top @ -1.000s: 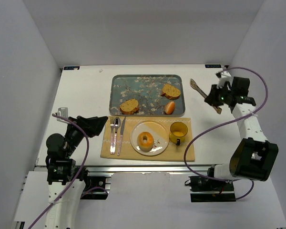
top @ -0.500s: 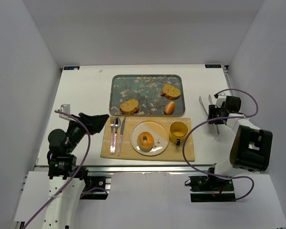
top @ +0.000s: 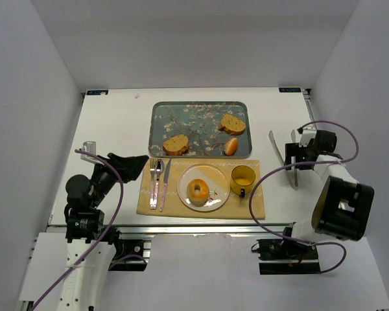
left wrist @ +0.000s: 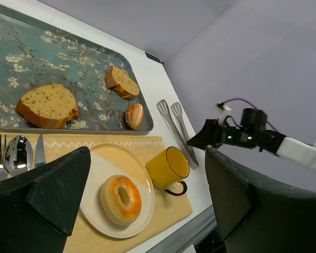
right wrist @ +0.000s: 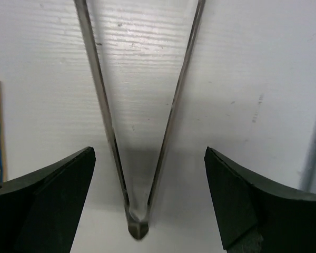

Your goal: Place the bread

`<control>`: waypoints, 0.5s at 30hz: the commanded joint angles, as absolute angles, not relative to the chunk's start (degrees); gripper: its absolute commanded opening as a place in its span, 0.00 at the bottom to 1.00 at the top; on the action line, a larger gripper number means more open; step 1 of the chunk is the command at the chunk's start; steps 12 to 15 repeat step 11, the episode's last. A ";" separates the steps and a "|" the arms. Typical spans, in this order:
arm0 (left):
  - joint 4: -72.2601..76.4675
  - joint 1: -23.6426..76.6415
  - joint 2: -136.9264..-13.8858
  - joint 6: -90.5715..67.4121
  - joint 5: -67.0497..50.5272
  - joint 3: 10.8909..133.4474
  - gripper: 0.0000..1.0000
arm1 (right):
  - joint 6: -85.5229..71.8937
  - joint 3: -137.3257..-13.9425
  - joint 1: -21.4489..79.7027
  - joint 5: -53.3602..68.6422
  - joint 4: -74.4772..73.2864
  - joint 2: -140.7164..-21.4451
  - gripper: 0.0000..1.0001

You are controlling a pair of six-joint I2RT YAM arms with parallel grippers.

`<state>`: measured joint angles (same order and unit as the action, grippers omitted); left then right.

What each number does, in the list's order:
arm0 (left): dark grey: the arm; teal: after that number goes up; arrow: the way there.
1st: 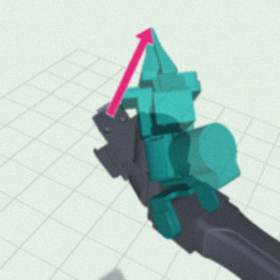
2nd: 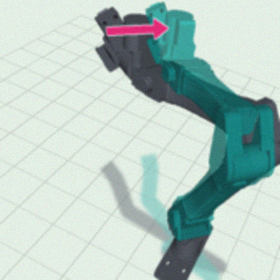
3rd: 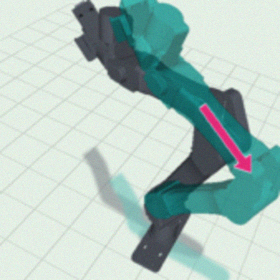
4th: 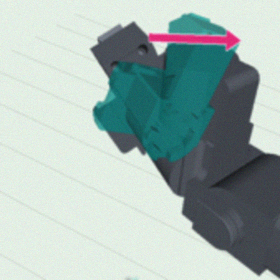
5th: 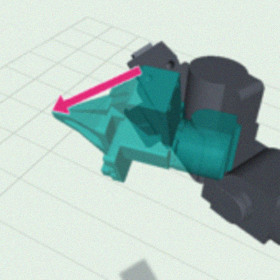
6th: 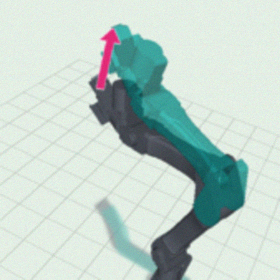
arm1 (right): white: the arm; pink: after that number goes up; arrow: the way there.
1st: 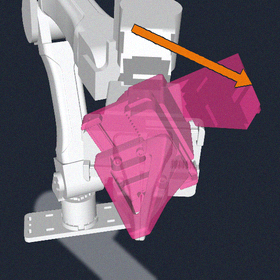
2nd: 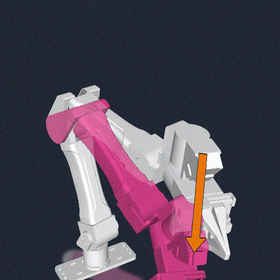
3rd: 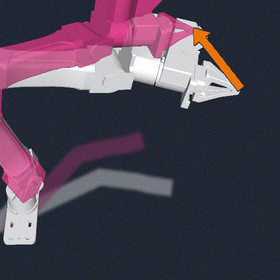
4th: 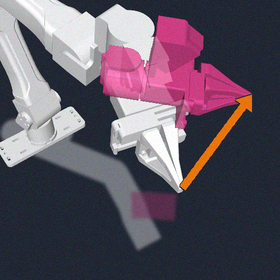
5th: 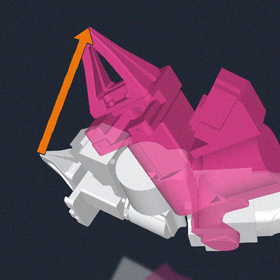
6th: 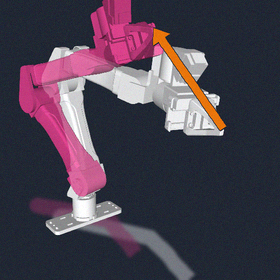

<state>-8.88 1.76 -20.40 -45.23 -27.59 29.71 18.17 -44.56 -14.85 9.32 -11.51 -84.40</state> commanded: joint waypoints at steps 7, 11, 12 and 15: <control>-7.03 1.58 -20.57 -44.74 -28.30 29.44 0.98 | 16.79 -57.56 -15.64 13.44 -19.51 -74.36 0.89; -6.07 1.58 -21.35 -44.74 -28.83 29.00 0.98 | 16.08 -63.35 -15.64 23.00 -22.24 -73.92 0.89; -6.07 1.58 -21.35 -44.74 -28.83 29.00 0.98 | 16.08 -63.35 -15.64 23.00 -22.24 -73.92 0.89; -6.07 1.58 -21.35 -44.74 -28.83 29.00 0.98 | 16.08 -63.35 -15.64 23.00 -22.24 -73.92 0.89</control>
